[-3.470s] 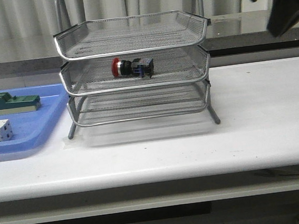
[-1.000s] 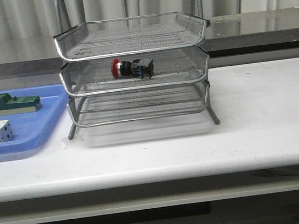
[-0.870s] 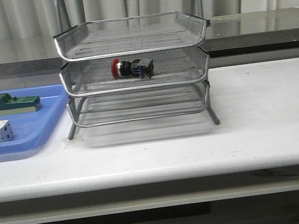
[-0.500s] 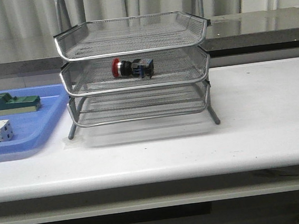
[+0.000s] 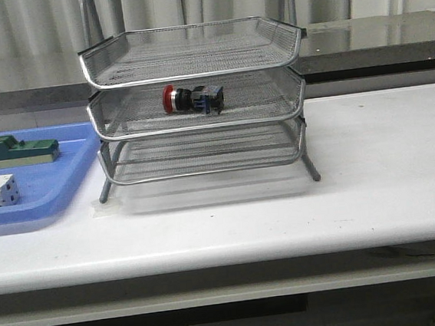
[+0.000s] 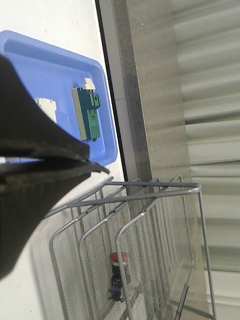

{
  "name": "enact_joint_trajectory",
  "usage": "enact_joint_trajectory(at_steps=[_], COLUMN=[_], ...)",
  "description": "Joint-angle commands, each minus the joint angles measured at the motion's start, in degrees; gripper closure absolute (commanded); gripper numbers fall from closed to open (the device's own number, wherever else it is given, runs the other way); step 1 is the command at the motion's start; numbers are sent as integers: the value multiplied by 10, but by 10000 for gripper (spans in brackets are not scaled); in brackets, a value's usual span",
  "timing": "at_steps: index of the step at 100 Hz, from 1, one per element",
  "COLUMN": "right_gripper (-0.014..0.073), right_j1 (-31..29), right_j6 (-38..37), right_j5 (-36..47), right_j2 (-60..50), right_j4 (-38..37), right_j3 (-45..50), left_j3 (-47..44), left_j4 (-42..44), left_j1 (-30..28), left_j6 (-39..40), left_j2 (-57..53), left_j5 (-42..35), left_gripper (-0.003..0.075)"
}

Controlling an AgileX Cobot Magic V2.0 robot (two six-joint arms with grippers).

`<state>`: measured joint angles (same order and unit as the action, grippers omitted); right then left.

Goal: Place button on rack with both arms

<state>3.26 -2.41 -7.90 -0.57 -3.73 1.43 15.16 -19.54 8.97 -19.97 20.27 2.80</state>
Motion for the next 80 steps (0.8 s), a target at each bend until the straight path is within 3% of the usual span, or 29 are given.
enact_joint_trajectory(at_steps=[1,49,66,80], right_gripper=[654,654,654,654], right_j1=[-5,-5,-5,-5], right_j6=[3,3,3,3], right_j5=[50,50,50,50], right_j2=[-7,-7,-7,-7], right_j4=[2,2,2,2], right_j3=[1,1,1,1], left_j3=[17,17,15,-2], left_j4=[-4,21,130,138], left_j1=[-2,-2,-13,-49], left_j6=[6,7,105,121], left_j2=[3,3,-10,-51], left_j5=[-39,-39,-40,-39], left_gripper=[741,741,741,741])
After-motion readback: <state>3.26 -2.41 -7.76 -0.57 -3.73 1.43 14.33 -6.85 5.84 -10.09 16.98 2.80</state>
